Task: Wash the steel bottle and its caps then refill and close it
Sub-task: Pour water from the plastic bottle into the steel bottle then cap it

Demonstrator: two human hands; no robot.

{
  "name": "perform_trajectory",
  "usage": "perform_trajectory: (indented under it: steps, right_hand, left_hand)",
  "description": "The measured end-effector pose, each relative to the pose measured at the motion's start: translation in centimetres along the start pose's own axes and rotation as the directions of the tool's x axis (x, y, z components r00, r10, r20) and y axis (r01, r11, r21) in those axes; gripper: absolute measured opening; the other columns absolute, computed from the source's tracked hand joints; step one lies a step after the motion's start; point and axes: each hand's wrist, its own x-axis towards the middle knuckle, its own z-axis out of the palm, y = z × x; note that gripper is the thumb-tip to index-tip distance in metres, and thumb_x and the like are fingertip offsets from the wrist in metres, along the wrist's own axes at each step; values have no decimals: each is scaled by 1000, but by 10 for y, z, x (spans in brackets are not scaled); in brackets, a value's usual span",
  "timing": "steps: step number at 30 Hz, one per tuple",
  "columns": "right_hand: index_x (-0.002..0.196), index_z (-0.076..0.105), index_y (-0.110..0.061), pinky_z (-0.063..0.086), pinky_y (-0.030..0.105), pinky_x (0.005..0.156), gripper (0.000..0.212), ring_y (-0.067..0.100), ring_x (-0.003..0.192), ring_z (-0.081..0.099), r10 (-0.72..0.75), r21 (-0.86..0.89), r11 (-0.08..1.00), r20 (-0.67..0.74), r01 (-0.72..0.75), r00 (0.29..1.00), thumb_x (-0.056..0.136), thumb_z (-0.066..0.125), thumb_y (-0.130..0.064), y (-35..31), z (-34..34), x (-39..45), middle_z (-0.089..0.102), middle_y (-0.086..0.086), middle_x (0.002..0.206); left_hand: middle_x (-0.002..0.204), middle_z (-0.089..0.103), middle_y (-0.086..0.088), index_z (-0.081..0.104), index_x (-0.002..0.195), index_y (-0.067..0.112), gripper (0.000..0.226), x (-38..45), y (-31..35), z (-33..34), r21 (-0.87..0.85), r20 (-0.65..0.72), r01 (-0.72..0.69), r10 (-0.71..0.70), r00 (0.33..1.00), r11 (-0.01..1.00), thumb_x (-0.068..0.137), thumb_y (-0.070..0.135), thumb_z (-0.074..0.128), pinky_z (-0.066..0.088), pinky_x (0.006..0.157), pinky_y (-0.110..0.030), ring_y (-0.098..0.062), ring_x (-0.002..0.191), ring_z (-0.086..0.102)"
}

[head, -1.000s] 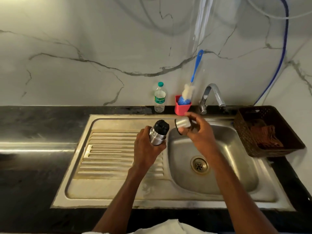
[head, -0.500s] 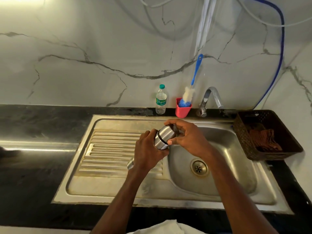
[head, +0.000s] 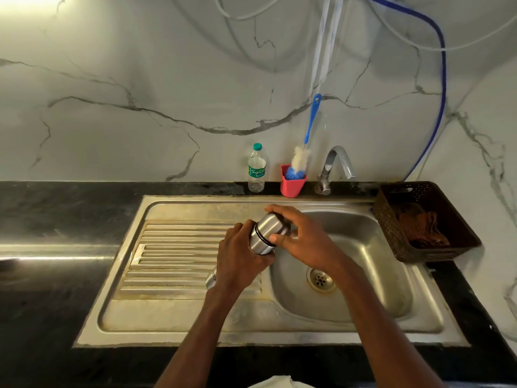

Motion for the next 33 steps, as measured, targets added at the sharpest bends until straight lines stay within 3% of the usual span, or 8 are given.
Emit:
perform_trajectory:
  steps: [5,15,19,23,26,28,31,33]
  right_hand:
    - [138,60,-29,51,13,89,60,0,108,62,25,-29,999,-48,-26,999,83,85,-33,3,-3,0,63,-10,124]
    - [135,62,-26,49,9,84,54,-3,111,60,-21,27,999,-3,21,1000,86,83,-19,8,-7,-1,63,-11,126]
    - [132,64,-29,55,16,87,52,0,104,64,7,-22,1000,-41,-8,999,84,84,-32,7,-6,3,64,-12,122]
    - [134,64,-26,51,14,87,51,1,109,62,-35,16,999,39,34,999,87,80,-14,8,-1,3,62,-13,124]
    - [120,66,-25,52,17,78,38,7,95,64,51,-112,992,-128,-66,990,89,75,-46,4,6,8,65,-9,109]
    - [121,62,-26,49,17,77,45,5,94,61,46,-164,984,-117,-65,992,89,69,-57,6,9,8,61,-9,110]
    - [137,56,-26,49,12,87,53,3,109,59,-18,-50,999,5,19,1000,90,77,-38,8,7,6,55,-12,125]
    - [126,63,-24,50,9,82,46,5,103,62,1,-31,1000,-68,-3,998,86,82,-33,9,6,7,58,-11,117]
  left_hand:
    - [88,60,12,58,100,30,50,0,2,2,13,16,-28,28,999,1000,60,47,81,54,67,-40,-14,78,56]
    - [89,60,13,58,104,30,55,2,5,1,20,42,-36,35,999,999,58,48,83,54,68,-42,-14,80,57]
    - [89,60,13,57,103,32,55,1,4,0,38,56,-32,30,998,999,57,49,82,54,69,-41,-14,80,56]
    - [90,60,14,58,105,31,56,2,2,0,34,54,-35,33,998,999,57,49,82,54,69,-41,-13,80,56]
    - [91,58,14,56,104,32,57,3,4,-1,51,55,-33,30,998,998,55,47,82,53,71,-42,-16,83,56]
    - [92,59,14,56,105,32,58,3,3,0,52,63,-37,33,997,998,55,47,82,53,72,-42,-16,85,57]
    - [91,58,14,57,105,30,57,5,0,-2,44,60,-30,28,998,999,57,48,82,53,71,-41,-15,83,55]
    - [89,57,13,57,103,29,56,5,-1,-2,52,57,-33,30,998,998,57,48,81,53,70,-41,-15,81,55]
